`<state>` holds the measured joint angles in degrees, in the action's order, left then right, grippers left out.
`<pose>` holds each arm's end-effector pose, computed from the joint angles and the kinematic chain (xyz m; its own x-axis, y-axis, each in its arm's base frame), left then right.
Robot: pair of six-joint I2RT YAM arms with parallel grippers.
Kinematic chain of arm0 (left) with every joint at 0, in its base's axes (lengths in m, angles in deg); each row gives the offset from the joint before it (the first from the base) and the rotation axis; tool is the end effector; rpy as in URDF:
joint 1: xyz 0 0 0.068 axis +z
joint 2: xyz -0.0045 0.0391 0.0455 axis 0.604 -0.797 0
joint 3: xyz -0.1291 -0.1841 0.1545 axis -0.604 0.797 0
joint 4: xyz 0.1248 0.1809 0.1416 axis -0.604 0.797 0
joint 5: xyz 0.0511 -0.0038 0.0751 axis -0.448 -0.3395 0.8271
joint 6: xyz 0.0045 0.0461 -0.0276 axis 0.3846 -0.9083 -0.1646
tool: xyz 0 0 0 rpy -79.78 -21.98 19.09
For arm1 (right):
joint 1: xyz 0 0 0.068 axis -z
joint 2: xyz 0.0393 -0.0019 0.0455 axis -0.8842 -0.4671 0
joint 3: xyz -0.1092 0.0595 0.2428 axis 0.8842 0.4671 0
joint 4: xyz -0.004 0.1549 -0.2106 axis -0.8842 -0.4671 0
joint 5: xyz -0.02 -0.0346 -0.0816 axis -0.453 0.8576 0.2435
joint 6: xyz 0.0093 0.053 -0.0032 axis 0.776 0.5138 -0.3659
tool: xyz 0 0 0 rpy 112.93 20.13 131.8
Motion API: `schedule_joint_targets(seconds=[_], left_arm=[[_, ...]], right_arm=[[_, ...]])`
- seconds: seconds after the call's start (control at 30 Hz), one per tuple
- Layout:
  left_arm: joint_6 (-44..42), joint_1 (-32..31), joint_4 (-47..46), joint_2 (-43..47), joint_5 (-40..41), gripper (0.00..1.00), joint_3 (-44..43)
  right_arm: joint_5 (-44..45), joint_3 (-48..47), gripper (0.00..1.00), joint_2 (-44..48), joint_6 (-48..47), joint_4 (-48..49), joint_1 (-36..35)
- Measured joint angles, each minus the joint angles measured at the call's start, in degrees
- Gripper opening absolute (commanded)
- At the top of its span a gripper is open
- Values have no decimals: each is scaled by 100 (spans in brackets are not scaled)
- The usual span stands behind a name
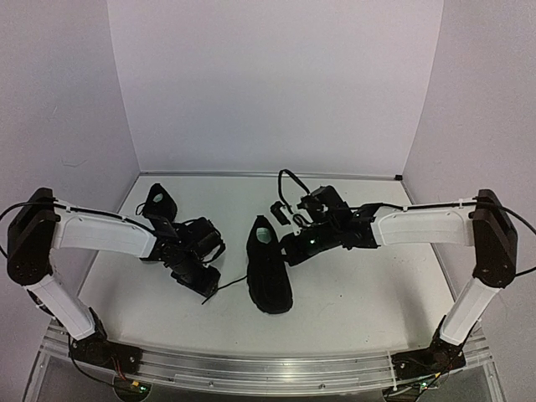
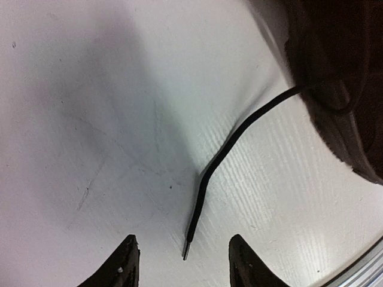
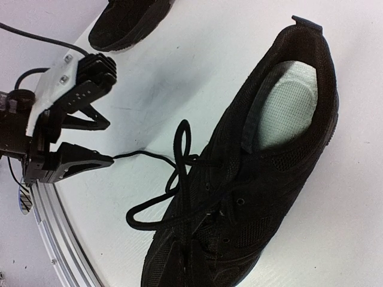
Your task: Tie the shoes
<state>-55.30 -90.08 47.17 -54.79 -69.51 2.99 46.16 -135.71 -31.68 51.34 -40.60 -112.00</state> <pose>0.1766 -0.2301 0.1730 -0.8388 0.4371 -0.3246 0.4853 0.8705 -0.0818 0.2340 0.2979 0.2211 -0.6295 -0.3861 -0.6743 -0.7577 0.4972 0.4227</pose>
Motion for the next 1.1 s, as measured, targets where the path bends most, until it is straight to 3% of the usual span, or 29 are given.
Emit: schedule_joint_targets(seconds=[0.47, 0.67, 0.9, 1.1], left_arm=[[-546, -12, 167, -1068, -93, 26, -492], [-540, -92, 132, -1271, -39, 0, -730], [-99, -13, 121, -1084, 283, 0, -579], [348, 577, -18, 59, 489, 0, -204]], right_arm=[[2, 89, 0, 0, 62, -27, 34], [11, 147, 0, 35, 87, -22, 80], [-3, 521, 0, 447, 255, -27, 341], [67, 1167, 0, 1091, 487, -51, 713]])
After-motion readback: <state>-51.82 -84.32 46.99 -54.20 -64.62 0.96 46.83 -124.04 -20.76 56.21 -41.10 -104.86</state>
